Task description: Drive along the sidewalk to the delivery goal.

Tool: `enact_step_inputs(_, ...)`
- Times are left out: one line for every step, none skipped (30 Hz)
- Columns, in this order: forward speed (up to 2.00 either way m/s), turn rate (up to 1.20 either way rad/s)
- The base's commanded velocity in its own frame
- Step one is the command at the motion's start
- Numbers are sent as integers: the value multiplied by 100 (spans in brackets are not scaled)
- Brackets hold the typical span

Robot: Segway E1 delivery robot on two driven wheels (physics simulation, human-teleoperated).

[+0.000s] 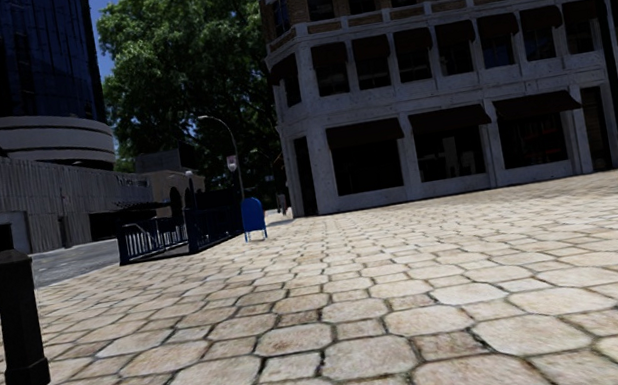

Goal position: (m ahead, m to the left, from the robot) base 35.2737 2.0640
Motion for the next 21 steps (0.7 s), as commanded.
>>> enact_step_inputs(200, 0)
enact_step_inputs(200, 0)
enact_step_inputs(200, 0)
enact_step_inputs(200, 0)
enact_step_inputs(200, 0)
enact_step_inputs(200, 0)
enact_step_inputs(200, 0)
enact_step_inputs(200, 0)
enact_step_inputs(200, 0)
enact_step_inputs(200, 0)
enact_step_inputs(200, 0)
enact_step_inputs(200, 0)
enact_step_inputs(200, 0)
enact_step_inputs(200, 0)
enact_step_inputs(200, 0)
enact_step_inputs(200, 0)
enact_step_inputs(200, 0)
enact_step_inputs(200, 0)
enact_step_inputs(200, 0)
enact_step_inputs(200, 0)
enact_step_inputs(200, 0)
